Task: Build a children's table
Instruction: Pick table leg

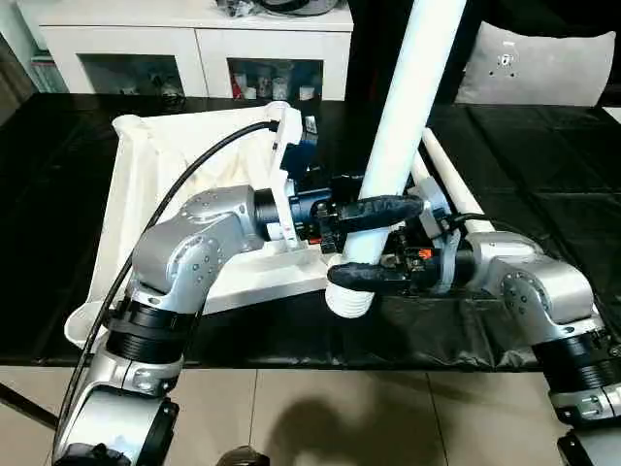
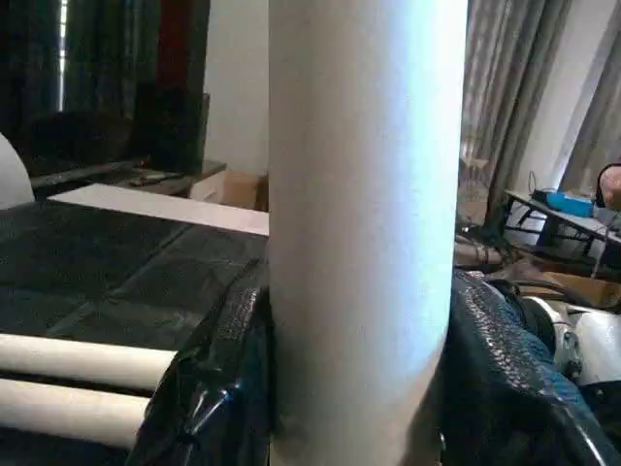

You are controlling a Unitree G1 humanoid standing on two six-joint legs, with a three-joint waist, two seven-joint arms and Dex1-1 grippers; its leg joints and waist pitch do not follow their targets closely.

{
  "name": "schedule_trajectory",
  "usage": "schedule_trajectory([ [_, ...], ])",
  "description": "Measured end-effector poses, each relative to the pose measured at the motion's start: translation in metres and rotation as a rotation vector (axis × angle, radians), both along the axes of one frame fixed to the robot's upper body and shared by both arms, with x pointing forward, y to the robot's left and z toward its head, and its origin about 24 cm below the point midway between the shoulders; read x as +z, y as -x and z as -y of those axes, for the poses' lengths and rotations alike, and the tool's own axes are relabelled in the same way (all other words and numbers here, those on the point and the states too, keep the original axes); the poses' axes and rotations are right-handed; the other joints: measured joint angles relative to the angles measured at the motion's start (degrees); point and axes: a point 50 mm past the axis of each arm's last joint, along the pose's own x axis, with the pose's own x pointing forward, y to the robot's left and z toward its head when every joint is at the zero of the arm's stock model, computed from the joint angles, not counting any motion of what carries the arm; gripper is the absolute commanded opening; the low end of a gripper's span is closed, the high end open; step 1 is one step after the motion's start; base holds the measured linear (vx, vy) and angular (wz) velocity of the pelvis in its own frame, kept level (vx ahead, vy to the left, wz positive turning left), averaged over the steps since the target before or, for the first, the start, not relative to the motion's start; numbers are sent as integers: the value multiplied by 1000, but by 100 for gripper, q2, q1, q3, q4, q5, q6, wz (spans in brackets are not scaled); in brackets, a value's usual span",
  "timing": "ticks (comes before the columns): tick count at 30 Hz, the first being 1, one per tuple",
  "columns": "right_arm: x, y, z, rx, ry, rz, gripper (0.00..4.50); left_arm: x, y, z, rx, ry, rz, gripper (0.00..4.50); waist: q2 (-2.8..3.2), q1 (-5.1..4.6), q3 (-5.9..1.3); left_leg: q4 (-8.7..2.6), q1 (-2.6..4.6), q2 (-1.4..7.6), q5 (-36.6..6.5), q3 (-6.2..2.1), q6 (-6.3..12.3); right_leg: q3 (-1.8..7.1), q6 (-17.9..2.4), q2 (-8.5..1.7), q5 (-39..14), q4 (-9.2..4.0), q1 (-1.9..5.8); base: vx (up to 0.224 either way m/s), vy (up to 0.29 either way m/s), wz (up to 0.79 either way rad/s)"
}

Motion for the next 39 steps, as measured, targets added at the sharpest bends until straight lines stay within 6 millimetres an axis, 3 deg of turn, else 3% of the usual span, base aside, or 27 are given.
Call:
schedule_trajectory([
  [7,0,0,-1,1,3,19,200,-1,0,0,7,-1,-3,186,0,0,0,1,0,1,1,1,1,0,-3,0,2,0,0,0,0,0],
  [27,-3,0,-3,-10,7,23,194,-3,-1,1,26,-3,-11,186,0,3,0,4,0,3,4,5,6,0,-15,0,9,0,2,0,0,0],
  [30,-5,-3,-6,-36,-4,31,193,-4,-3,1,45,7,-29,256,0,-3,0,5,0,4,4,6,5,0,-18,0,11,0,1,0,0,0],
  [39,-12,-11,-22,-158,-11,78,193,-9,-4,0,95,49,-82,313,-7,-15,3,5,0,8,1,11,1,0,-19,0,12,0,1,0,0,0],
])
